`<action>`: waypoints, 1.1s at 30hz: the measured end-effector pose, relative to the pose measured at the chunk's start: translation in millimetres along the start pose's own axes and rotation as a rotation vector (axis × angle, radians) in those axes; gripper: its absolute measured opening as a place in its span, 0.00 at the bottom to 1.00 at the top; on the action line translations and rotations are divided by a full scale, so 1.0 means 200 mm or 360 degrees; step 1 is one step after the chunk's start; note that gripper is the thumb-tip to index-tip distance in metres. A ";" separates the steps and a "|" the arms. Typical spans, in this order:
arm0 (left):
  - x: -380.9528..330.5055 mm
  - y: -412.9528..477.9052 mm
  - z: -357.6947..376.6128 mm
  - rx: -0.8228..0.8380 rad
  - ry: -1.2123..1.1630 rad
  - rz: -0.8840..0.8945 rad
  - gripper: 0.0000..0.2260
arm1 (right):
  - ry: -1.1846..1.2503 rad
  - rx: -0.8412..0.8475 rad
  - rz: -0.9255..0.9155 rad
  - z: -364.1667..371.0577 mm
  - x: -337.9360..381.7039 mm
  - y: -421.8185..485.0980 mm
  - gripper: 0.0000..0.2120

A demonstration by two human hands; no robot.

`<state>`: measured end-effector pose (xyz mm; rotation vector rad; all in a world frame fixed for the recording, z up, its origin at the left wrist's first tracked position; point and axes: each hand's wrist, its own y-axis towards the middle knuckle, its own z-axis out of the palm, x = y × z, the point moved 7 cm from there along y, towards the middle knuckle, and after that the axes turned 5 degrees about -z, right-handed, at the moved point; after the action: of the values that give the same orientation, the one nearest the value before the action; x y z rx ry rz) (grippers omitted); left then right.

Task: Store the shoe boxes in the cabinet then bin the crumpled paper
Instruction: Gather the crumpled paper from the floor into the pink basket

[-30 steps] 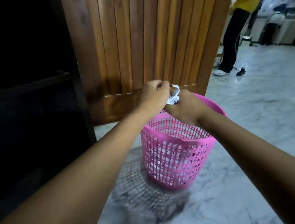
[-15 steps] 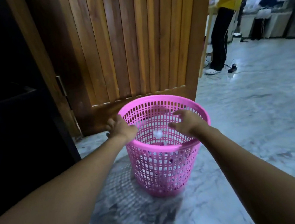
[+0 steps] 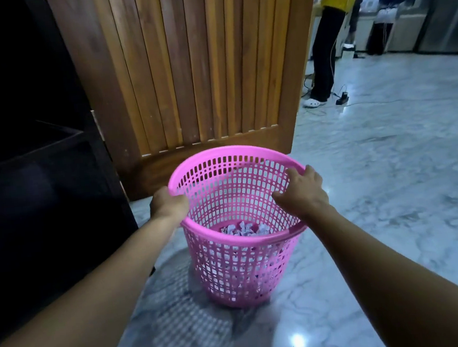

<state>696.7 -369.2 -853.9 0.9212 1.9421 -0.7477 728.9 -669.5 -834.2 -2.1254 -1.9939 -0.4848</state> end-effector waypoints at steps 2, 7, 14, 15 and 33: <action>0.04 -0.05 -0.09 0.0067 -0.0023 0.0017 0.15 | 0.0043 0.0050 0.0054 0.00 -0.01 -0.04 0.33; 0.21 -0.27 -0.37 0.0004 -0.0125 -0.0061 0.13 | 0.0353 0.0108 0.0041 -0.01 0.08 -0.10 0.24; 0.43 -0.59 -0.76 -0.0582 0.0047 -0.0124 0.07 | 0.0372 0.0201 -0.0241 0.18 0.33 -0.25 0.25; 0.46 -0.63 -0.81 -0.0648 0.0054 -0.0141 0.07 | 0.0388 0.0224 -0.0277 0.21 0.38 -0.27 0.26; 0.92 -0.79 -1.17 -0.1342 -0.0432 -0.0521 0.07 | 0.0938 0.0478 -0.0657 0.49 1.00 -0.45 0.25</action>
<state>396.9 -216.7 -880.3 -0.0096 1.9052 -0.1526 659.2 -441.7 -861.4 -1.2082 -1.9743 -0.7177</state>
